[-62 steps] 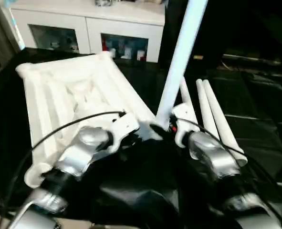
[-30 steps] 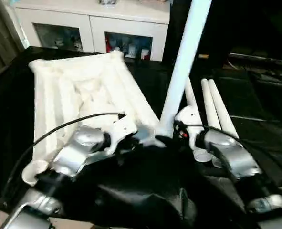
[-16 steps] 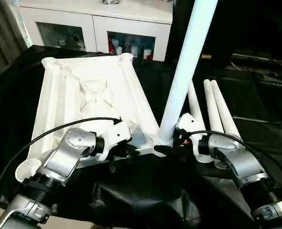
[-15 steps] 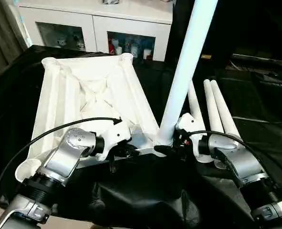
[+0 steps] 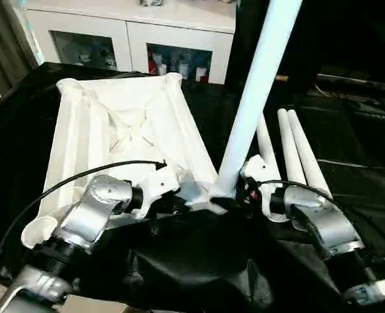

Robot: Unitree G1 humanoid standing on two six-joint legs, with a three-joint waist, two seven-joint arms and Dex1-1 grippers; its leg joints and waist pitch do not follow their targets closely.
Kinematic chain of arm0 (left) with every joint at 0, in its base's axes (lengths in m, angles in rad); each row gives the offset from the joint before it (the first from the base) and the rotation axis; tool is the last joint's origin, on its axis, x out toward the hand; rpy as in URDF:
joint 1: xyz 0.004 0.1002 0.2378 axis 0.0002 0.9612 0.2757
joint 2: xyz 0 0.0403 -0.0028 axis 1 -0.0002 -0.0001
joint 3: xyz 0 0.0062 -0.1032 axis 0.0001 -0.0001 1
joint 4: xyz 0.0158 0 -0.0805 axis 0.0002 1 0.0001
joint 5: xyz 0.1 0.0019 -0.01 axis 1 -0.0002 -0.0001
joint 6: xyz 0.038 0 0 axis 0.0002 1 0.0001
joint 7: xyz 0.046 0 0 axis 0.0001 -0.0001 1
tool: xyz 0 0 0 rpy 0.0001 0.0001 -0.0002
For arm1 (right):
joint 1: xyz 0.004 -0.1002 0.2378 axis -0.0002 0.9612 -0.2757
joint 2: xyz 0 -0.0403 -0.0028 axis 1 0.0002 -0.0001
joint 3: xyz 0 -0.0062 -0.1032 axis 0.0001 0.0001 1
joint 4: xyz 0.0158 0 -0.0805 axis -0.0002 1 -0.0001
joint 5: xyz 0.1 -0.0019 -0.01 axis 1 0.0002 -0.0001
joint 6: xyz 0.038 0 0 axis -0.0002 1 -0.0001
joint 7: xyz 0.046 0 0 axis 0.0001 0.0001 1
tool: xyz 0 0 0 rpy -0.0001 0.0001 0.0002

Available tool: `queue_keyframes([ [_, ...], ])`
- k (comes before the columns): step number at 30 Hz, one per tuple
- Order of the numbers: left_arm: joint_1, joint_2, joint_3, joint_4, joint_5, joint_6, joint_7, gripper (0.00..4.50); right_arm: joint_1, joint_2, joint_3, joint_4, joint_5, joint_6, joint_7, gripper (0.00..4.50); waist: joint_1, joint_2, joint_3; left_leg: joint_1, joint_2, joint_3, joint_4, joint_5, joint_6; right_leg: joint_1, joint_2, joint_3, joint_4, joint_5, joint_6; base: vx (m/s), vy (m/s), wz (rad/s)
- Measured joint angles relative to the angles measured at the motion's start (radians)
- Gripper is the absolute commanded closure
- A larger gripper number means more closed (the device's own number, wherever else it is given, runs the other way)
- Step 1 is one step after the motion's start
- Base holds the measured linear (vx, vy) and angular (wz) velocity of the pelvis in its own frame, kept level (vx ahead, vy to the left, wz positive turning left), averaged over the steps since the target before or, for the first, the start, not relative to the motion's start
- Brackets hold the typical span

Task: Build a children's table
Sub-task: Rotate leg to tighten

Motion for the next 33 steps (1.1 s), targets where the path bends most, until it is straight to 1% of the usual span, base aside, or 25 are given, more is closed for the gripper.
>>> queue_keyframes([
  [3, -0.041, -0.068, 0.003, 0.061, 0.037, 0.026, 0.113, 4.5, -0.037, 0.084, -0.054, 0.084, -0.009, 0.0, -0.181, 1.75, -0.002, 0.0, 0.0, 0.002, 0.0, 0.0, 0.0, 0.0, 0.0, 0.0, 0.0, 0.0, 0.0, -0.001, 0.003, 0.0, 0.0, 0.0],
  [5, -0.054, -0.094, 0.004, 0.08, 0.047, 0.041, 0.159, 4.5, -0.054, 0.115, -0.071, 0.116, -0.01, -0.002, -0.256, 1.75, -0.003, 0.0, 0.0, 0.003, 0.0, 0.0, 0.0, 0.0, 0.0, 0.001, 0.0, 0.0, 0.0, 0.0, 0.004, 0.0, 0.0, 0.0],
  [7, -0.087, -0.159, 0.013, 0.135, 0.067, 0.075, 0.256, 4.5, -0.1, 0.2, -0.114, 0.197, -0.02, -0.002, -0.43, 1.75, -0.006, -0.001, -0.001, 0.005, 0.0, 0.0, 0.0, 0.0, 0.0, 0.003, 0.0, 0.0, 0.001, 0.0, 0.004, 0.0, 0.0, 0.0],
  [8, -0.094, -0.172, 0.013, 0.146, 0.07, 0.082, 0.277, 4.5, -0.113, 0.213, -0.124, 0.213, -0.025, 0.0, -0.473, 1.75, -0.007, -0.001, -0.002, 0.005, 0.0, 0.0, 0.0, 0.0, 0.0, 0.002, 0.0, 0.0, 0.001, 0.0, 0.004, 0.0, 0.0, 0.0],
  [9, -0.106, -0.202, 0.011, 0.161, 0.086, 0.096, 0.32, 4.5, -0.14, 0.247, -0.133, 0.25, -0.032, -0.004, -0.542, 1.75, -0.011, -0.001, -0.002, 0.005, 0.0, 0.0, 0.0, 0.0, 0.0, 0.003, 0.0, 0.0, -0.001, 0.0, 0.004, 0.0, 0.0, 0.0],
  [12, -0.113, -0.227, 0.005, 0.18, 0.104, 0.097, 0.351, 4.5, -0.154, 0.27, -0.136, 0.282, -0.053, -0.026, -0.595, 1.75, -0.012, -0.002, -0.005, 0.005, 0.0, 0.0, 0.0, 0.0, 0.0, 0.005, -0.001, 0.0, -0.001, 0.0, 0.004, 0.0, 0.0, 0.0],
  [13, -0.114, -0.229, 0.005, 0.183, 0.105, 0.096, 0.351, 4.5, -0.155, 0.271, -0.137, 0.286, -0.054, -0.029, -0.597, 1.4, -0.012, -0.001, -0.005, 0.006, -0.001, 0.0, 0.0, 0.0, 0.0, 0.005, -0.001, 0.0, -0.002, 0.0, 0.004, 0.0, 0.0, 0.0],
  [14, -0.116, -0.231, 0.005, 0.187, 0.105, 0.095, 0.352, 4.5, -0.159, 0.271, -0.138, 0.292, -0.054, -0.03, -0.597, 1.2, -0.012, -0.001, -0.005, 0.006, -0.001, 0.0, 0.0, 0.0, 0.0, 0.006, -0.001, 0.0, -0.002, 0.0, 0.004, 0.0, 0.0, 0.0],
  [15, -0.119, -0.233, 0.006, 0.193, 0.107, 0.093, 0.355, 4.5, -0.164, 0.273, -0.141, 0.299, -0.053, -0.032, -0.597, 1.2, -0.012, -0.001, -0.005, 0.006, -0.001, 0.0, 0.0, 0.0, 0.0, 0.006, -0.001, 0.0, -0.002, 0.0, 0.004, 0.0, 0.0, 0.0],
  [16, -0.122, -0.235, 0.006, 0.197, 0.107, 0.093, 0.358, 4.5, -0.167, 0.277, -0.147, 0.303, -0.053, -0.033, -0.597, 1.03, -0.012, -0.001, -0.005, 0.006, -0.001, 0.0, -0.001, 0.0, 0.0, 0.006, -0.001, 0.0, -0.002, 0.0, 0.004, 0.0, 0.0, 0.0],
  [18, -0.123, -0.236, 0.006, 0.2, 0.108, 0.091, 0.36, 4.5, -0.172, 0.278, -0.148, 0.31, -0.053, -0.038, -0.593, 0.87, -0.013, -0.001, -0.005, 0.006, -0.001, 0.0, -0.001, 0.0, 0.0, 0.006, -0.001, 0.0, -0.002, 0.0, 0.004, 0.0, 0.0, 0.0],
  [19, -0.124, -0.236, 0.006, 0.202, 0.108, 0.089, 0.36, 4.5, -0.172, 0.279, -0.148, 0.312, -0.053, -0.043, -0.591, 0.69, -0.013, -0.001, -0.005, 0.006, -0.001, 0.0, -0.001, 0.0, 0.0, 0.005, -0.001, 0.0, -0.002, 0.0, 0.004, 0.0, 0.0, 0.0],
  [22, -0.124, -0.229, 0.006, 0.205, 0.108, 0.078, 0.357, 4.5, -0.178, 0.275, -0.148, 0.327, -0.053, -0.054, -0.563, 0.69, -0.015, -0.001, -0.005, 0.006, -0.001, 0.0, -0.001, 0.0, 0.0, 0.005, -0.001, 0.0, -0.002, 0.0, 0.004, 0.0, 0.0, 0.0],
  [26, -0.124, -0.202, 0.006, 0.204, 0.105, 0.043, 0.323, 4.5, -0.176, 0.234, -0.136, 0.314, -0.051, -0.048, -0.46, 0.69, -0.018, 0.0, -0.005, 0.004, -0.001, 0.0, -0.003, 0.0, 0.0, 0.003, -0.001, 0.0, -0.002, 0.0, 0.004, 0.0, 0.0, 0.0],
  [28, -0.123, -0.183, 0.006, 0.201, 0.102, 0.029, 0.295, 4.5, -0.163, 0.202, -0.115, 0.288, -0.052, -0.043, -0.404, 0.69, -0.017, 0.0, -0.005, 0.004, -0.001, 0.0, -0.006, 0.0, 0.0, 0.002, -0.001, 0.0, -0.002, 0.0, 0.004, 0.0, 0.0, 0.0],
  [30, -0.116, -0.153, 0.006, 0.192, 0.087, 0.006, 0.251, 4.5, -0.141, 0.153, -0.085, 0.247, -0.051, -0.04, -0.311, 0.69, -0.012, 0.0, -0.005, 0.004, -0.001, 0.0, -0.01, 0.0, 0.0, 0.0, 0.0, -0.001, -0.002, 0.0, 0.004, 0.0, 0.0, 0.0],
  [33, -0.094, -0.102, 0.007, 0.163, 0.063, -0.028, 0.175, 4.5, -0.123, 0.075, -0.045, 0.203, -0.052, -0.039, -0.182, 0.69, -0.011, 0.002, -0.004, 0.002, -0.001, 0.0, -0.012, 0.0, 0.0, -0.001, 0.0, -0.001, -0.002, 0.0, 0.0, 0.0, 0.0, 0.0],
])
